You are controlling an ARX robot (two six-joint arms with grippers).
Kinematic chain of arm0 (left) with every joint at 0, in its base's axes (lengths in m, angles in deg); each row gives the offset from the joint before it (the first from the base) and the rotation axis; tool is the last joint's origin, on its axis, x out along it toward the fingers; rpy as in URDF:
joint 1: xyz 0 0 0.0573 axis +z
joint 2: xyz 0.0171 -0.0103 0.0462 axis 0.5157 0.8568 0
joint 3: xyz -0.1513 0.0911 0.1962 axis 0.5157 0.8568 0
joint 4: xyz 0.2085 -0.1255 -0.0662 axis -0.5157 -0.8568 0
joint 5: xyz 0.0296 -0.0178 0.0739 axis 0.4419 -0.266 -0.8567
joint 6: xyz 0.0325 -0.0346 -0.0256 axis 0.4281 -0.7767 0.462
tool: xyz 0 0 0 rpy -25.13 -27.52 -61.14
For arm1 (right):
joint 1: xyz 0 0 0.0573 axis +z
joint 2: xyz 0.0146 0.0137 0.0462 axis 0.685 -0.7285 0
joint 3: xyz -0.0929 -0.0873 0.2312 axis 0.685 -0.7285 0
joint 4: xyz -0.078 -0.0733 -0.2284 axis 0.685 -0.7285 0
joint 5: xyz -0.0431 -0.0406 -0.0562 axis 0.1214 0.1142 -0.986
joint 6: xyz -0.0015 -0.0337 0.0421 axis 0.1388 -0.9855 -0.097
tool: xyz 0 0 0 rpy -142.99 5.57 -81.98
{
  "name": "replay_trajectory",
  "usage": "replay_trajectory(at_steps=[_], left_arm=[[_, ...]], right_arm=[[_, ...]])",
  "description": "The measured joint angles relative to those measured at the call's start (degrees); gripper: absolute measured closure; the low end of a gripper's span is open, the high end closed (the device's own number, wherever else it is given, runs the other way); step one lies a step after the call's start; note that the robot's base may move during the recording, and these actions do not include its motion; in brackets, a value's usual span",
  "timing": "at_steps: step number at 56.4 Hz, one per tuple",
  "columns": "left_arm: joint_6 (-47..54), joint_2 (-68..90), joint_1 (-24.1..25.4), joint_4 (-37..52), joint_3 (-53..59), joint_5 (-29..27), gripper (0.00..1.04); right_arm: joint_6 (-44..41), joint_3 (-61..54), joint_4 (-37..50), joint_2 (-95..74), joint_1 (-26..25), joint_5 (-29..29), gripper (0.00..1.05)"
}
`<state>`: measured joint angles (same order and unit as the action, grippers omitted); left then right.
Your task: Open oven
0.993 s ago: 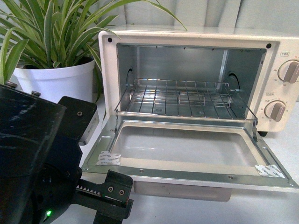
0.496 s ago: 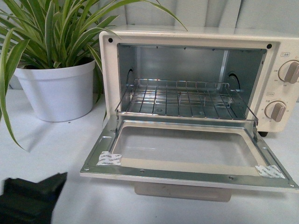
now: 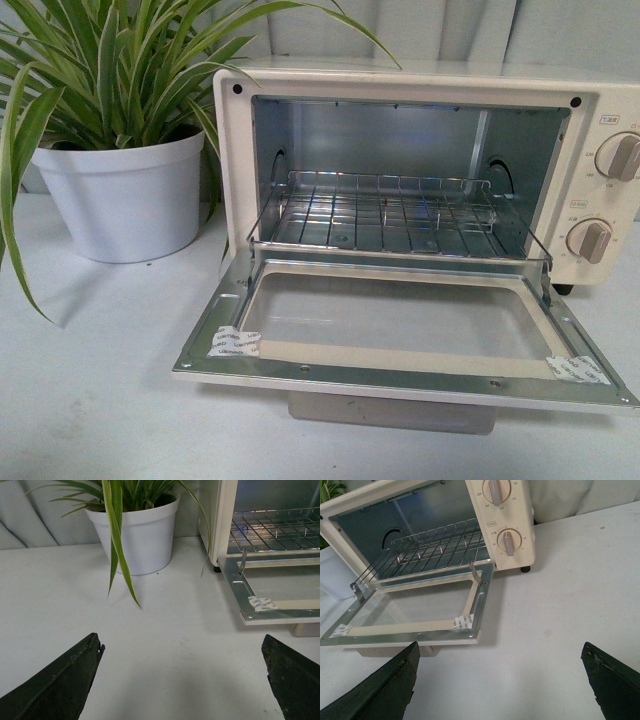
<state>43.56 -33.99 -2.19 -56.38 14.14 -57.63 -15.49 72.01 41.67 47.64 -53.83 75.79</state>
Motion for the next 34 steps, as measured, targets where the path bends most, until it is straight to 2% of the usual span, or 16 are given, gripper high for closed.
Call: replay_trajectory(at_steps=[7,14,16,20,25,28,34], left_arm=[[-1.7,-1.68,1.68,-0.39,1.29,0.33,0.07],[-2.05,-1.81,1.79,-0.33,1.36,0.35,0.07],[-2.32,-3.15,2.78,3.08,3.04,1.81,0.14],[-2.75,-6.91,7.13,2.99,4.22,6.49,0.31],[-3.13,-9.11,11.15,1.18,4.22,10.1,0.45],[-3.3,-10.12,13.35,0.15,4.22,12.15,0.54],[-3.34,-11.52,17.68,-1.33,4.22,16.55,0.74]], right_arm=[[0.02,-1.4,0.68,2.34,-2.32,0.79,0.09],[0.02,-1.44,0.76,2.43,-2.45,0.81,0.09],[0.0,-1.46,0.76,2.51,-2.45,0.79,0.09],[-6.16,-3.87,0.52,9.05,0.13,-9.38,0.23],[-10.29,-3.63,0.2,13.05,5.81,-18.78,0.39],[-11.45,-3.74,0.02,13.29,8.68,-20.96,0.48],[-12.66,-3.87,-0.17,13.27,10.29,-20.92,0.66]])
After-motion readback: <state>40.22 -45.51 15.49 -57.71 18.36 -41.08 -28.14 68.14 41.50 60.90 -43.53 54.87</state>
